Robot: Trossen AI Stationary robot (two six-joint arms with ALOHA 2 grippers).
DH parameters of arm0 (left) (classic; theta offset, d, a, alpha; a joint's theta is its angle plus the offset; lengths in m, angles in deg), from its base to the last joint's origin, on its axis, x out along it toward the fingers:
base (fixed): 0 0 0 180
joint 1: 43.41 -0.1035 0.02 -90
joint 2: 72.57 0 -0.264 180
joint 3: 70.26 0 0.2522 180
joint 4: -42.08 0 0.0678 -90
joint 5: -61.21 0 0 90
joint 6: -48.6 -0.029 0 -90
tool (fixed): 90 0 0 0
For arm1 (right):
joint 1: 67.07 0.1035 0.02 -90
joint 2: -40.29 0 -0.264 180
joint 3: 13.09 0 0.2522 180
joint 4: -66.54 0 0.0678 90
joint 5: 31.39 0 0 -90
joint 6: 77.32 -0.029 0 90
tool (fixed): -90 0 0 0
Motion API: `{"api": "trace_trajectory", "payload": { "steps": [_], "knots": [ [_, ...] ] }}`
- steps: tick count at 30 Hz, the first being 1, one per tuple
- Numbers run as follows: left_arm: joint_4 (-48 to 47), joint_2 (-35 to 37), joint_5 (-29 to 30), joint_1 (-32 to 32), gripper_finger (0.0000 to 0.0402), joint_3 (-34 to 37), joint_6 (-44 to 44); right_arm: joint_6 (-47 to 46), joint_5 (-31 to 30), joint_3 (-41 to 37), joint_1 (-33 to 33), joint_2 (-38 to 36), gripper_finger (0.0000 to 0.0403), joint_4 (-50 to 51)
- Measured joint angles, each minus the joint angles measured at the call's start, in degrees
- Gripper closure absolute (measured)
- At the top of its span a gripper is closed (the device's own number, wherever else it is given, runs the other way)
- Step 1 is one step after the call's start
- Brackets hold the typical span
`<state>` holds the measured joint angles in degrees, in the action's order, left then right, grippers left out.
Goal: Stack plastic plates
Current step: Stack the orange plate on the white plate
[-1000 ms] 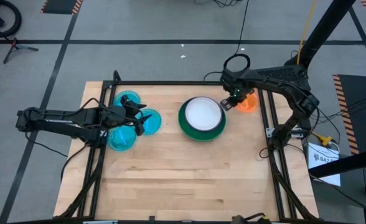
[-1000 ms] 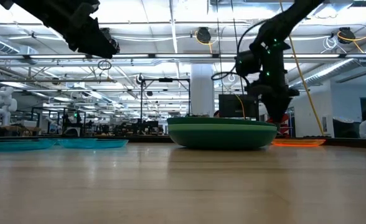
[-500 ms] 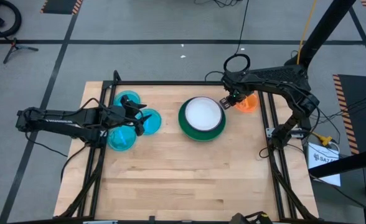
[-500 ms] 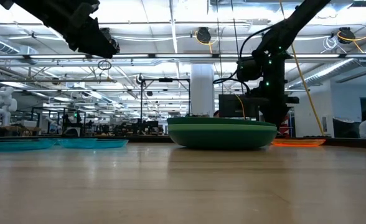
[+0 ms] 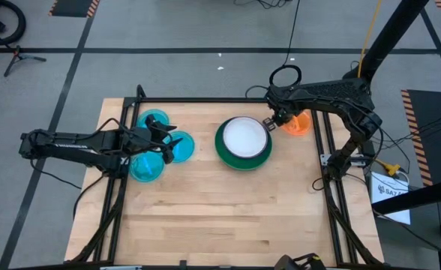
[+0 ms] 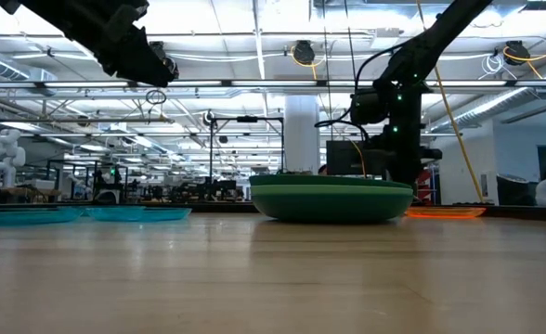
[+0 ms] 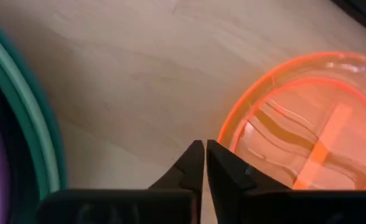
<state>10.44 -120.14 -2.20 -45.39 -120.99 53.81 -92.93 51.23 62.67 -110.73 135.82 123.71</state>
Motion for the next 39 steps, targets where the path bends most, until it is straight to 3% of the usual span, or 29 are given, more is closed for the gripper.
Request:
{"api": "trace_trajectory", "payload": {
  "steps": [10, 15, 20, 28, 39],
  "knots": [
    [0.01, 0.00, 0.00, 0.00, 0.0156, -0.01, -0.52, -1.90, -0.36, 0.00, -0.02, 0.32, 0.0252, 0.46],
    [-0.04, 0.00, 0.00, 0.00, 0.0156, -0.02, -0.52, -3.22, -4.92, 0.00, -0.02, 2.70, 0.0228, -0.03],
    [-0.06, 0.00, 0.00, 0.02, 0.0156, -0.02, -0.57, -3.42, -9.00, 0.00, -0.04, 4.48, 0.0243, -0.42],
    [-0.30, 0.00, 0.00, 0.02, 0.0156, -0.02, -0.63, -3.26, -8.92, 0.02, 0.24, 6.36, 0.0286, -2.74],
    [-0.34, 0.00, -0.01, 0.02, 0.0156, -0.02, -0.67, -3.44, -8.90, 0.11, 0.31, 7.19, 0.0377, -2.82]
  ]
}}
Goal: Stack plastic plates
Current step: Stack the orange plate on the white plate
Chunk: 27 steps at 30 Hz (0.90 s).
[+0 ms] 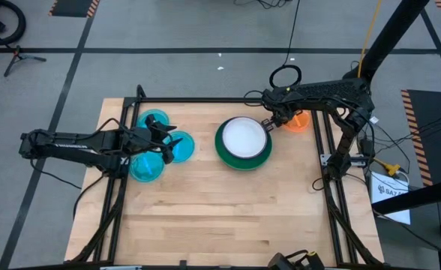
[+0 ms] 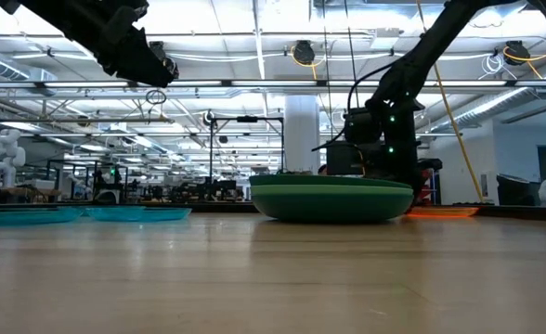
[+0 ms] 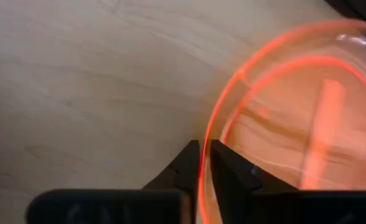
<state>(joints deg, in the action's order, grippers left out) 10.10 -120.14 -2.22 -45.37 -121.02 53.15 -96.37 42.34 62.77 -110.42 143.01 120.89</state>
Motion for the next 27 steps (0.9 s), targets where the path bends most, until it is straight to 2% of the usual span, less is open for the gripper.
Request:
{"api": "trace_trajectory", "payload": {
  "steps": [3, 10, 17, 21, 27],
  "knots": [
    [0.00, 0.00, -0.01, 0.00, 0.0156, 0.00, -0.04, 0.16, 0.00, -0.04, 0.25, -0.91, 0.0398, 0.47],
    [0.00, 0.01, -0.01, 0.00, 0.0156, 0.00, -0.10, 0.39, -0.01, 0.30, 2.12, -5.03, 0.0398, 2.27],
    [0.02, 0.01, -0.01, 0.00, 0.0156, 0.00, -0.36, 0.44, -0.10, 4.98, 5.81, -11.51, 0.0399, 7.00],
    [0.02, 0.01, -0.01, 0.00, 0.0156, 0.00, -0.34, 4.07, 0.00, 8.31, 9.68, -14.97, 0.0400, 8.13],
    [0.02, 0.02, -0.01, 0.00, 0.0156, 0.00, -0.32, 12.16, 6.97, 11.67, 17.89, -17.91, 0.0399, 7.06]
  ]
}}
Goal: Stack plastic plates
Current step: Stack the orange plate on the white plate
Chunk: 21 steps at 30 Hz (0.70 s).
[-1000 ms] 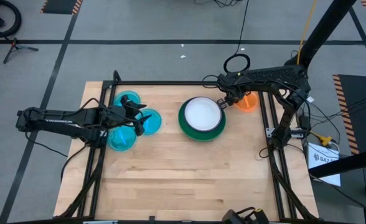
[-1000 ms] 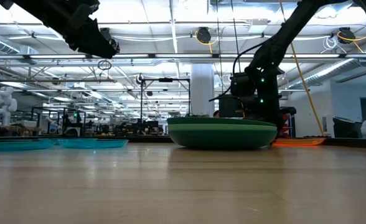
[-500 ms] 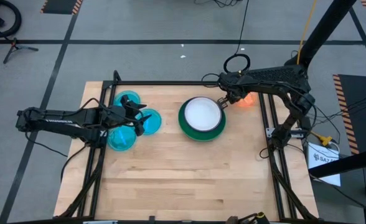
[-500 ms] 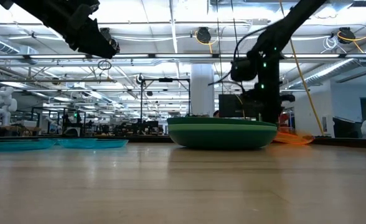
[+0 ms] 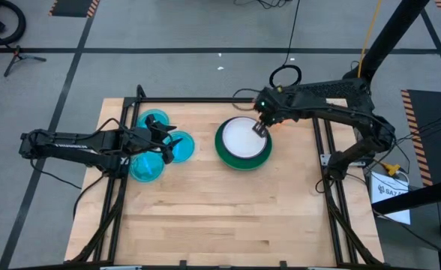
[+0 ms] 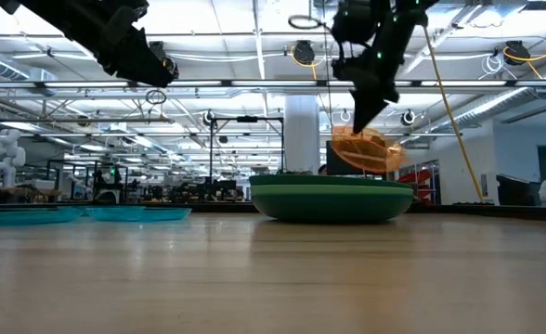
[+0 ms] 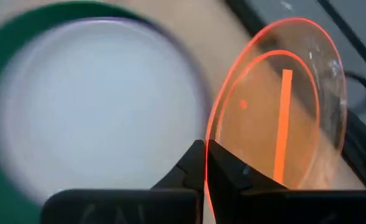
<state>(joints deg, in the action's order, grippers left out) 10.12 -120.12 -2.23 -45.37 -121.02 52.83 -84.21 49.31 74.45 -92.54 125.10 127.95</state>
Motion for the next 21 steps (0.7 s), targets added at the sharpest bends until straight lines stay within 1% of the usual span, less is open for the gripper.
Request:
{"api": "trace_trajectory", "payload": {
  "steps": [2, 4, 11, 18, 21],
  "knots": [
    [-0.01, 0.00, 0.00, 0.00, 0.0156, 0.00, 0.00, 3.83, 3.18, 0.46, 3.15, -0.12, 0.0399, 0.79],
    [-0.02, 0.00, 0.00, 0.00, 0.0156, 0.00, 0.00, 5.76, 4.64, 0.50, 6.18, -0.05, 0.0399, 0.52],
    [-0.03, 0.00, 0.00, 0.00, 0.0156, 0.00, -0.16, 6.14, 4.92, 0.53, 14.25, 1.95, 0.0399, 0.19],
    [-0.04, 0.00, 0.00, 0.00, 0.0156, 0.00, -0.24, 5.76, 4.89, 0.53, 17.54, 3.87, 0.0398, -4.18],
    [-0.07, 0.00, -0.02, 0.00, 0.0156, 0.00, -0.16, 6.00, 4.79, 0.53, 17.96, 4.55, 0.0389, -5.40]
  ]
}}
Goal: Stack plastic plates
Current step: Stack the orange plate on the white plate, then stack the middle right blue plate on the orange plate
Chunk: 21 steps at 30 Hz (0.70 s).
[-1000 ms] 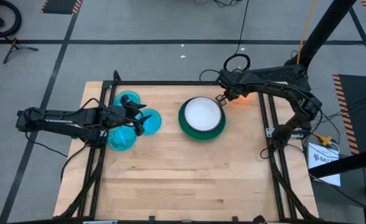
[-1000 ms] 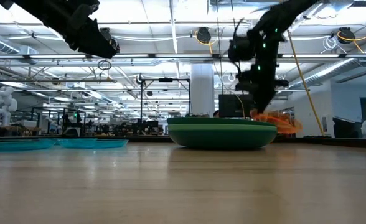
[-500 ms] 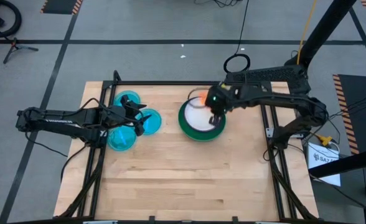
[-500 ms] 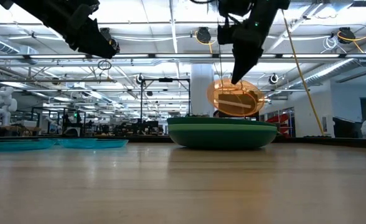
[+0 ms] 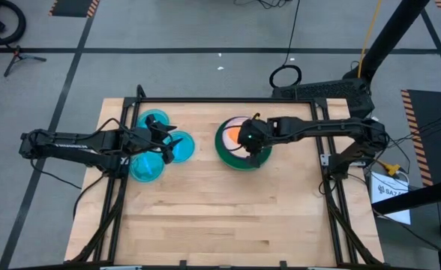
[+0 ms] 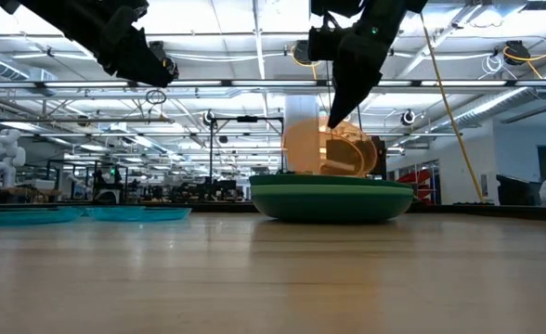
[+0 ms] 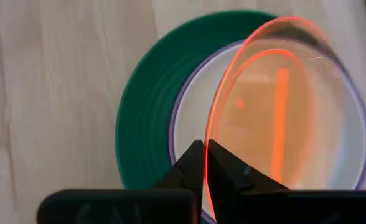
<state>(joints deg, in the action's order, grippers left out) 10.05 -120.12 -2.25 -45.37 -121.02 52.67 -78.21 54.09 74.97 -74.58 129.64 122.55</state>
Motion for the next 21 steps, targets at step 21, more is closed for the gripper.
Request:
{"api": "trace_trajectory", "payload": {
  "steps": [21],
  "knots": [
    [-1.61, -0.11, -0.11, 0.20, 0.0156, 0.00, 6.00, 5.30, 0.15, -0.04, 0.08, 2.94, 0.0289, -2.94]
  ]
}}
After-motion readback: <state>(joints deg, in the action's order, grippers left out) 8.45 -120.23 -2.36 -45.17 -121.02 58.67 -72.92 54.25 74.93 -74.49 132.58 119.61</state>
